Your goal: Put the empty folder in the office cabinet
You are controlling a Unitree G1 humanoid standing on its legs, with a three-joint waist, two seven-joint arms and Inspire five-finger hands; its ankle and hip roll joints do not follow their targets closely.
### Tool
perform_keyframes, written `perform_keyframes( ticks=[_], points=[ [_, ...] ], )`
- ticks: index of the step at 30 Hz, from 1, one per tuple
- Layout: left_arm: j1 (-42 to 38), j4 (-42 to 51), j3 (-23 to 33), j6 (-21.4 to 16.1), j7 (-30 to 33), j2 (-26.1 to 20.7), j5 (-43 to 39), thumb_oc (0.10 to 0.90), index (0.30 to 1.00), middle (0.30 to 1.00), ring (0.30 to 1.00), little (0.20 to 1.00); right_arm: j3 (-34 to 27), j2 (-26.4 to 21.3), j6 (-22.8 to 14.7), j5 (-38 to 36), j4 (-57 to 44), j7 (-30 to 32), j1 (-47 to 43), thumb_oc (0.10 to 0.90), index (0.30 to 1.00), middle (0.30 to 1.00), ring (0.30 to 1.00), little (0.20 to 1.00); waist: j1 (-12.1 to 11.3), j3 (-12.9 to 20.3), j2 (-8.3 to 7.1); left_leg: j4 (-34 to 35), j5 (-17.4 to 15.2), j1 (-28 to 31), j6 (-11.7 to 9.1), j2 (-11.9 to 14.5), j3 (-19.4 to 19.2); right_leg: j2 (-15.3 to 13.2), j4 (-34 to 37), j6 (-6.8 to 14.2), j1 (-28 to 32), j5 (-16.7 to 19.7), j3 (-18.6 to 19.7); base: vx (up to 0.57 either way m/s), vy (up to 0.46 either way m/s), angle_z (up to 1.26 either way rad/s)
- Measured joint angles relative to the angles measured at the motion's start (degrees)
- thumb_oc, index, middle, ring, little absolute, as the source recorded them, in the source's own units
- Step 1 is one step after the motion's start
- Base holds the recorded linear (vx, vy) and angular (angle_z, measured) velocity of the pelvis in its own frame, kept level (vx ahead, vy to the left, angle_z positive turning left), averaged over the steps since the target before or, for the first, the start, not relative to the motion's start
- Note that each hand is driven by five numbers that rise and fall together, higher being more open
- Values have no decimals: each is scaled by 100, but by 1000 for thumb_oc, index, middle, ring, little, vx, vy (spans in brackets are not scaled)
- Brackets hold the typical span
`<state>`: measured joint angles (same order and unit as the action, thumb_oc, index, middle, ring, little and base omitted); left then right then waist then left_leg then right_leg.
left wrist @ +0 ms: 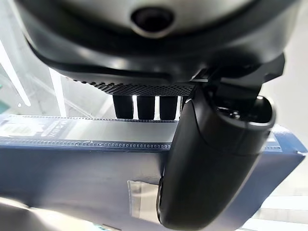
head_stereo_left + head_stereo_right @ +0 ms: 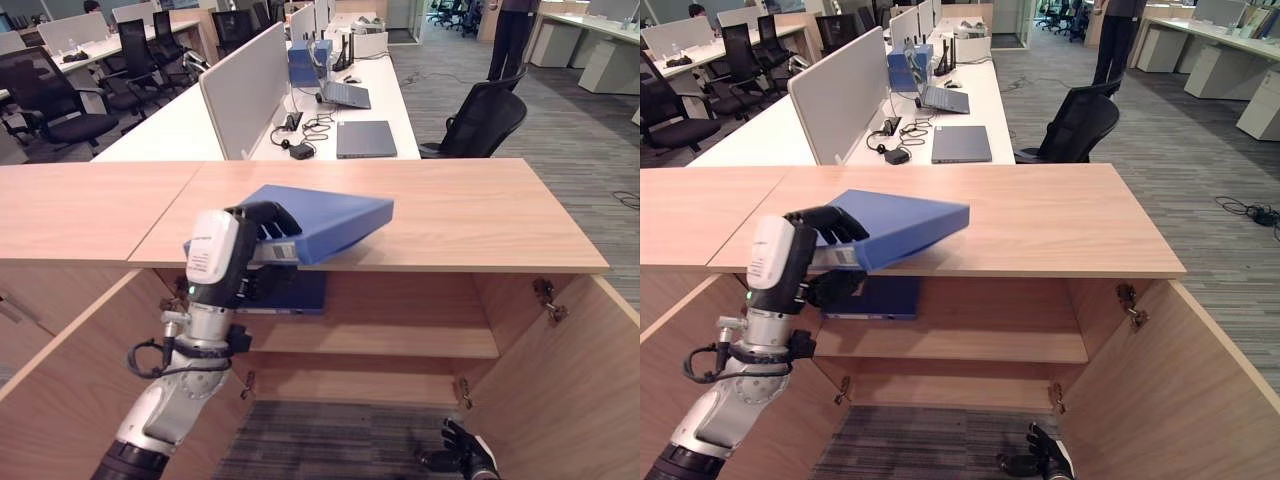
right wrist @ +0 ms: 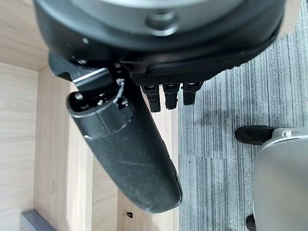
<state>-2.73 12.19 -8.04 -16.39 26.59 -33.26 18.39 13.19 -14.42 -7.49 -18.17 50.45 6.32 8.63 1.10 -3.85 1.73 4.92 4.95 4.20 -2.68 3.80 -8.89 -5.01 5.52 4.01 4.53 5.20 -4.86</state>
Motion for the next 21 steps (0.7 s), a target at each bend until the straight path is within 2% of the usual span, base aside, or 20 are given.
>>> perform_keyframes(
  ticks=[2,3,6,15,18,21],
  points=[
    [-52,295,106,-47,-102,232,-871,400,300,300,300,300,-3,1,46,-1,1,0,-36,800,900,900,900,900,0,-7,10,0,1,-12,4,2,3,2,0,0,-8,2,-2,0,0,0],
    [-158,520,148,-121,-327,323,-1829,400,300,300,300,300,-5,-7,89,-1,0,-2,-45,800,900,900,900,900,5,-10,17,0,-21,-2,36,5,11,4,0,-10,1,-6,-10,0,0,0],
    [-346,749,120,-168,-746,509,-3245,400,300,300,300,300,-5,-40,181,1,8,-30,-116,800,900,900,900,900,10,-29,46,1,-21,-6,37,1,11,-3,0,-12,3,-8,-10,-22,3,0],
    [-564,911,-295,-174,-1812,526,-5473,400,300,300,300,300,-40,-221,325,1,215,-108,-279,800,900,900,900,900,23,-224,236,0,-33,97,48,-3,-1,-4,0,10,102,-10,-4,-1,3,0],
    [-562,891,-516,-98,-2105,524,-5855,400,300,300,300,300,-41,-229,357,2,215,-139,-321,800,900,900,900,900,49,-263,274,1,-48,99,44,-2,-10,-6,1,-8,101,-31,7,0,0,0],
    [-559,809,-783,163,-2562,411,-6696,400,300,300,300,300,-39,-240,412,5,258,-235,-385,800,900,900,900,900,51,-299,317,1,-45,111,42,-4,-25,-7,1,8,102,-21,18,-3,6,-2]
  ],
)
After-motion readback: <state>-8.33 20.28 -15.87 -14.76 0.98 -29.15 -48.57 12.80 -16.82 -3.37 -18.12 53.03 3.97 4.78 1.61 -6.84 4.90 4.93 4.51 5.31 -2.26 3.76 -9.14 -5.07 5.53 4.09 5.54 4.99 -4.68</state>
